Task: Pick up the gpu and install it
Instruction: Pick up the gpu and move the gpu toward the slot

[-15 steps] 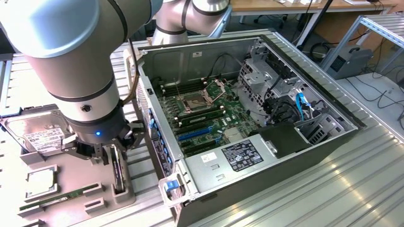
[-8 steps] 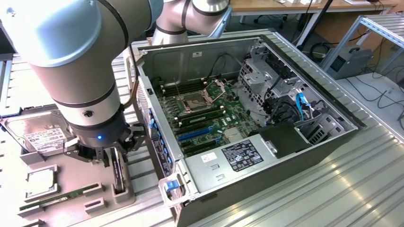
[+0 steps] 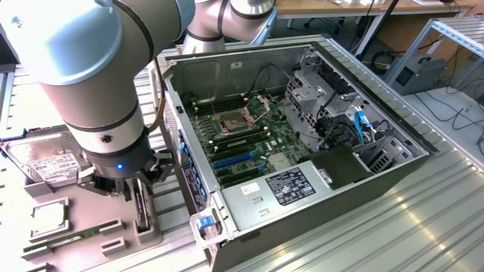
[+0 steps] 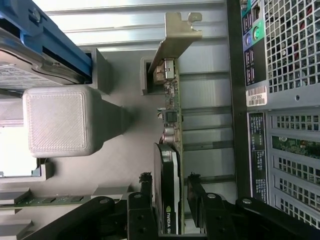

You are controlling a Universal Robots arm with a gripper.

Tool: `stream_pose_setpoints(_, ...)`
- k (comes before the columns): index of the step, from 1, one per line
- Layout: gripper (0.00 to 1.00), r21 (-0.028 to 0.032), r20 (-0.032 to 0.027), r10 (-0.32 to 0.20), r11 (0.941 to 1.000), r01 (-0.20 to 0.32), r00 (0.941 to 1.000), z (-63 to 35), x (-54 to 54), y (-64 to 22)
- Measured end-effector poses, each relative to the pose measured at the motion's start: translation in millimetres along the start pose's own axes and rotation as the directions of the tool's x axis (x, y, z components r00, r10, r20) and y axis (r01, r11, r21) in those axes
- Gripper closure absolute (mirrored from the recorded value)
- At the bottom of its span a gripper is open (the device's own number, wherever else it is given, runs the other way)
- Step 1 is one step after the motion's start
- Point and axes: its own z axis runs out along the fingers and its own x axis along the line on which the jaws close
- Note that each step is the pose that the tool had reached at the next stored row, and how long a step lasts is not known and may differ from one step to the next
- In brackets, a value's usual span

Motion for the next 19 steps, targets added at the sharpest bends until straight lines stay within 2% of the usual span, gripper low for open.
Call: stream_pose_setpoints(19, 0.58, -0.0001, 0.0001, 0.0, 1.0, 0.0, 1.0, 2.3, 0.1, -0.1)
